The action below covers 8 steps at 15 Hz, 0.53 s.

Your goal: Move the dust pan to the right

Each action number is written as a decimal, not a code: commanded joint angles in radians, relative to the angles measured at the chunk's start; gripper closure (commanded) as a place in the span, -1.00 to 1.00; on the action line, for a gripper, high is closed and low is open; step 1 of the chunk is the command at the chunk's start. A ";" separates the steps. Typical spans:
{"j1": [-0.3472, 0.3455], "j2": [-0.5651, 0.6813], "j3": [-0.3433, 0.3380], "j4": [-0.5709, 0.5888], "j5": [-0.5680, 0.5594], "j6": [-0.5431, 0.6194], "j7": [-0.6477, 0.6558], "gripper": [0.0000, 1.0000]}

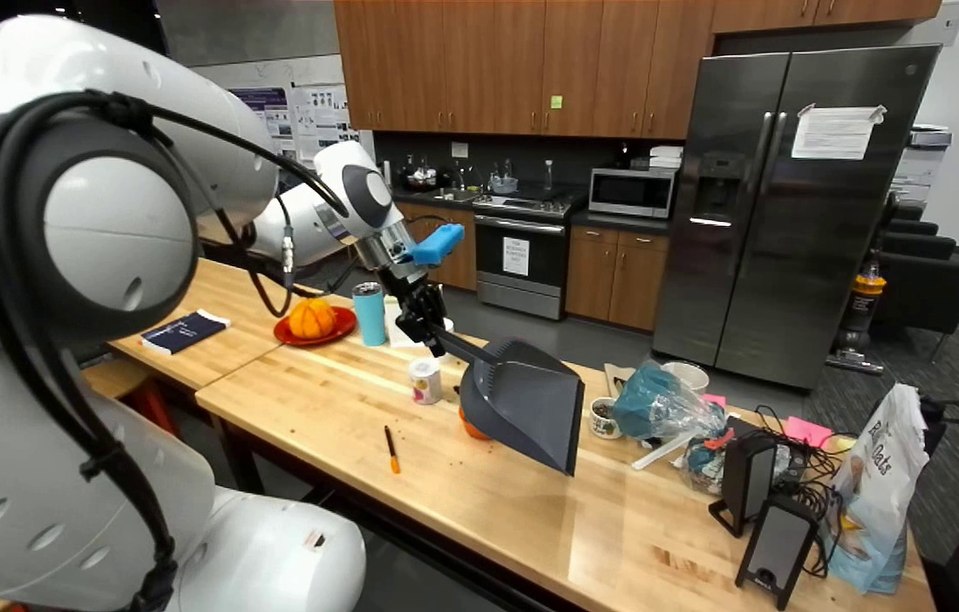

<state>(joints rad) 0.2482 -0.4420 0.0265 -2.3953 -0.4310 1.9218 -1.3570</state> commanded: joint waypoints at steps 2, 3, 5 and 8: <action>-0.050 0.010 -0.069 -0.046 0.012 0.230 -0.140 0.84; -0.058 0.016 -0.077 -0.055 0.021 0.267 -0.163 0.84; -0.069 0.026 -0.087 -0.073 0.040 0.324 -0.200 0.84; -0.076 0.028 -0.080 -0.097 0.075 0.359 -0.228 0.84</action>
<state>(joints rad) 0.1864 -0.4070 -0.0582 -2.4743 -0.3884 2.2412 -1.5414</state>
